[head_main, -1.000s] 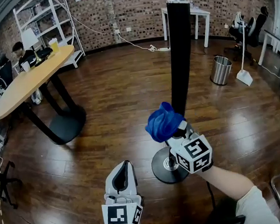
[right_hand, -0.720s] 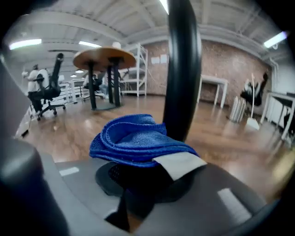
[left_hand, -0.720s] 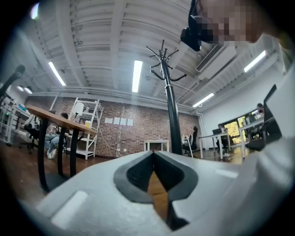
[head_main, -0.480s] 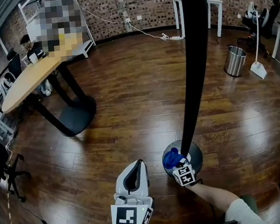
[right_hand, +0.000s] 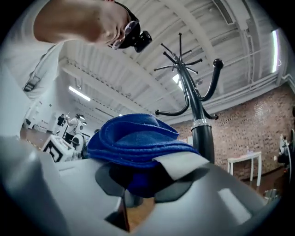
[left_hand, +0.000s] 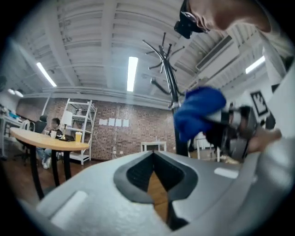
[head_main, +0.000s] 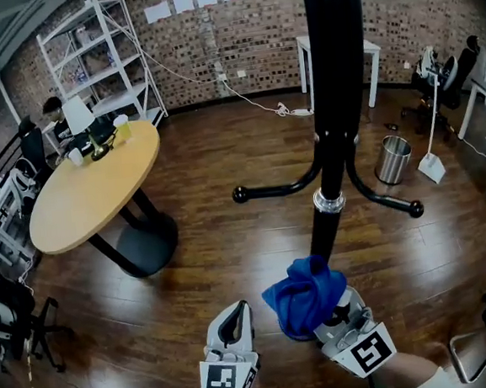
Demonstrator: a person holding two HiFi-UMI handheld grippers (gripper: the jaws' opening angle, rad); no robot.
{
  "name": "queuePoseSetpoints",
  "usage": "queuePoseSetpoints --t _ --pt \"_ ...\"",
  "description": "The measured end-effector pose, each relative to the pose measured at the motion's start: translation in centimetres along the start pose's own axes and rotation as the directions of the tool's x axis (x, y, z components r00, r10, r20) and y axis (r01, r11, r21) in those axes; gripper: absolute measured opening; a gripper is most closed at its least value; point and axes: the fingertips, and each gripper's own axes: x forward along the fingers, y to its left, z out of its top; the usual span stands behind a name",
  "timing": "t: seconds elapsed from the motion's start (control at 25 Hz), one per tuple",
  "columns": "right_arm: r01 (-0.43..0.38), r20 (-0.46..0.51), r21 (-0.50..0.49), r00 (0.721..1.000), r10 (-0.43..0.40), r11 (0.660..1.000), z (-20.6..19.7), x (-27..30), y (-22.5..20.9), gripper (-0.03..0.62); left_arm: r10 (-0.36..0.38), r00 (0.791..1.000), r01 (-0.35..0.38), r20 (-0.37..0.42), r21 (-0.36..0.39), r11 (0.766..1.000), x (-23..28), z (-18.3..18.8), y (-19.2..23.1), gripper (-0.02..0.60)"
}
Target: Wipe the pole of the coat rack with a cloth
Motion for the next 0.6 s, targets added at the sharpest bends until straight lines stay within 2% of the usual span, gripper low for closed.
queuePoseSetpoints --t 0.12,0.2,0.24,0.32,0.4,0.48,0.6 --pt "0.055 -0.085 0.097 0.995 -0.047 0.994 4.9 -0.3 -0.9 0.098 0.02 1.0 -0.02 -0.011 -0.072 0.997 -1.9 10.5 -1.3 0.002" --pt "0.086 -0.122 0.189 0.99 -0.064 0.978 10.6 -0.7 -0.6 0.098 0.023 0.999 -0.025 -0.034 -0.085 0.996 -3.1 17.5 -2.4 0.002" --pt "0.098 -0.132 0.22 0.989 -0.07 0.971 13.9 -0.9 -0.6 0.098 0.001 0.999 -0.004 -0.037 -0.076 0.997 -3.6 21.0 -3.3 0.002" --pt "0.075 -0.142 0.225 0.989 -0.044 0.971 20.8 -1.1 -0.6 0.099 -0.061 0.997 0.059 -0.04 -0.054 0.997 -4.2 28.1 -5.4 0.002" --pt "0.013 -0.176 0.171 0.984 0.017 0.985 26.8 -0.4 0.2 0.1 -0.115 0.993 0.113 -0.027 -0.059 0.992 -4.8 34.7 -6.8 0.002" --pt "-0.008 -0.209 0.146 0.977 0.038 0.989 30.8 0.1 1.1 0.101 -0.138 0.99 0.138 -0.004 -0.067 0.988 -5.9 39.0 -6.8 0.002" --pt "0.049 -0.193 0.16 0.981 -0.017 0.986 33.6 -1.0 1.6 0.101 -0.099 0.995 0.099 0.013 -0.033 0.995 -7.8 40.6 -6.1 0.002"
